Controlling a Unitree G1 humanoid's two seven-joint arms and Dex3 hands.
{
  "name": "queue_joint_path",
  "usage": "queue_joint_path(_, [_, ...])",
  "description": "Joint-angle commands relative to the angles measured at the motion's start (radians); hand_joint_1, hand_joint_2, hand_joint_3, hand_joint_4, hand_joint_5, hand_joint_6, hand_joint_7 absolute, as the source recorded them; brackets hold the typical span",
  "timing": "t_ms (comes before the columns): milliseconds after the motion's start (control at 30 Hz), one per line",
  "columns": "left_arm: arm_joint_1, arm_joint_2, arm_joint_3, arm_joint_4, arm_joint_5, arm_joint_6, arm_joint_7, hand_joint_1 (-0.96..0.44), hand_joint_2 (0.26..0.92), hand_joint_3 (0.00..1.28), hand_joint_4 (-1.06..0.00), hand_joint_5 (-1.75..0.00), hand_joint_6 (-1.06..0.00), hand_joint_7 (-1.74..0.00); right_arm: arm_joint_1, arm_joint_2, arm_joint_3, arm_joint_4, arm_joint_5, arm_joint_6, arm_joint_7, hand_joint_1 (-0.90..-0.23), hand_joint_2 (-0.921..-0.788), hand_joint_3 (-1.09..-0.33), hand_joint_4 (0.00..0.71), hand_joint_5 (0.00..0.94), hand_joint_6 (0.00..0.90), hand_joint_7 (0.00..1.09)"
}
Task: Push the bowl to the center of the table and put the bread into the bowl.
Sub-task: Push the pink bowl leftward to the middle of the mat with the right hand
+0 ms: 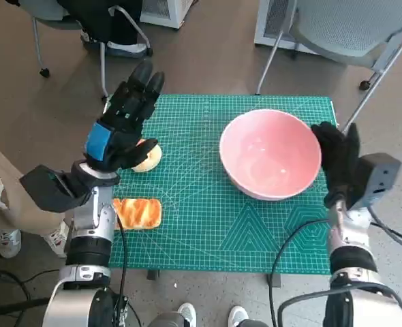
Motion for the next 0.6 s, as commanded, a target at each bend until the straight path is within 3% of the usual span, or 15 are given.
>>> queue_joint_path(33, [0.009,0.004,-0.003,-0.022,-0.001,0.005,0.008,-0.61,0.921,0.26,-0.06,0.0,-0.16,-0.07,0.002,0.03,0.003,0.012,-0.01,0.013,-0.007,-0.66,-0.921,-0.831,0.159,0.008,0.156,0.15])
queue_joint_path(333, [0.011,0.003,-0.003,-0.03,-0.002,0.016,0.019,-0.61,0.921,0.25,-0.06,0.0,-0.16,-0.08,-0.009,0.064,0.006,0.014,-0.017,0.013,0.004,-0.672,-0.921,-0.822,0.162,0.007,0.158,0.14])
queue_joint_path(600, [0.016,0.003,-0.003,-0.042,-0.001,0.023,0.029,-0.61,0.921,0.24,-0.06,0.0,-0.17,-0.08,-0.02,0.087,0.003,0.015,-0.018,0.013,0.023,-0.73,-0.921,-0.775,0.173,0.008,0.161,0.14])
